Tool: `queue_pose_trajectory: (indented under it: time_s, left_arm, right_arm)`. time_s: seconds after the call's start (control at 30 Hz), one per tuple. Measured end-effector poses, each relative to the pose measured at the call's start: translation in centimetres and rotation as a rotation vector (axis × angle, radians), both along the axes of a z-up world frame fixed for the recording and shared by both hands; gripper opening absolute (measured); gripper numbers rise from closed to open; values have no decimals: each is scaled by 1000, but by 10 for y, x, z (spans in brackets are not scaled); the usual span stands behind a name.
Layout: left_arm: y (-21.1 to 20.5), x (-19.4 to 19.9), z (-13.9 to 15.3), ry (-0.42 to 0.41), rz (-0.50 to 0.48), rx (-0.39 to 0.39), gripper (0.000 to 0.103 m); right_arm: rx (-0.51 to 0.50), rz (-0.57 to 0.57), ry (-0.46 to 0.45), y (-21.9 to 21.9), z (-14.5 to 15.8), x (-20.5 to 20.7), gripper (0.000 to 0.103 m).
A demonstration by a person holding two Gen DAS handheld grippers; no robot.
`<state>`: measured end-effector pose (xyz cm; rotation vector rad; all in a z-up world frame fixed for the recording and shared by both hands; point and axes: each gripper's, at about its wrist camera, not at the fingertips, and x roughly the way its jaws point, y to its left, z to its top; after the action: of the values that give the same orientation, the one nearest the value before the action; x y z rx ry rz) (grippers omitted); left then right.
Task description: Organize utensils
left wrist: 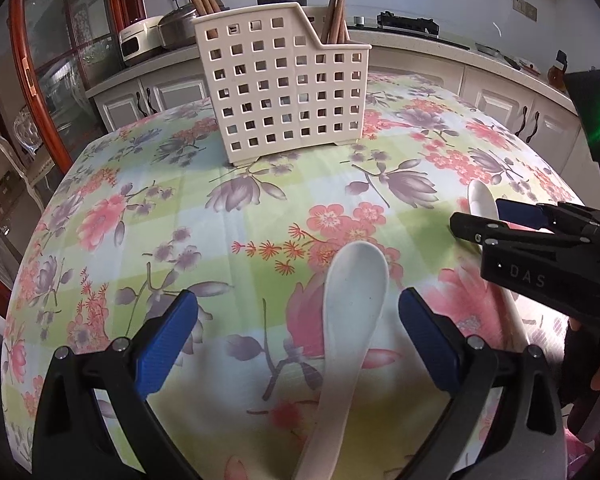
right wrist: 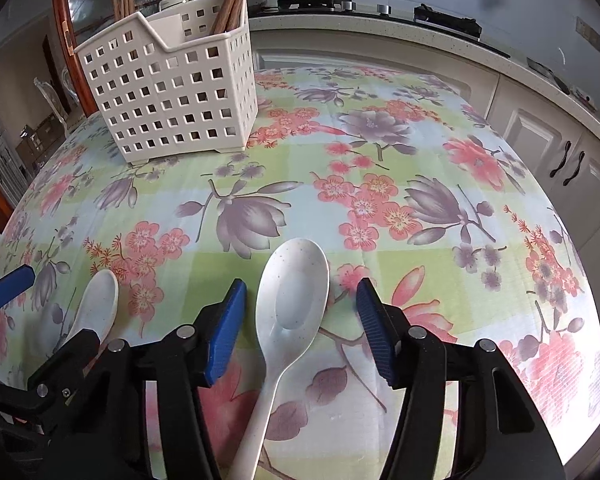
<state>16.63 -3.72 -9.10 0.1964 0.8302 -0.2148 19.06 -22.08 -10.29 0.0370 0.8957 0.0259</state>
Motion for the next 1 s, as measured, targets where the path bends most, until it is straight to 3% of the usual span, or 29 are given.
queue_pose_trajectory:
  time_s: [0.17,0.37,0.6,0.7,1.0]
  left_arm:
    - [-10,3,-3,27,-33,19,95]
    - [-19,12,-9,80,-67,13,72]
    - [-24,20,-11,107,-97,-2,53]
    - [-26,19,-11,107,-119,-12,35]
    - [-22,15,-5,79,-111,-37,35]
  right_arm:
    - [-3,-4,-6,-3,1,0,34]
    - [6,0,-20,-9,1,-3,16]
    - [24,10,-28,-12,1,-5,11]
    - [36,14,-31,-13,1,-6,11]
    - [96,30,-99,-18,13,-13,10]
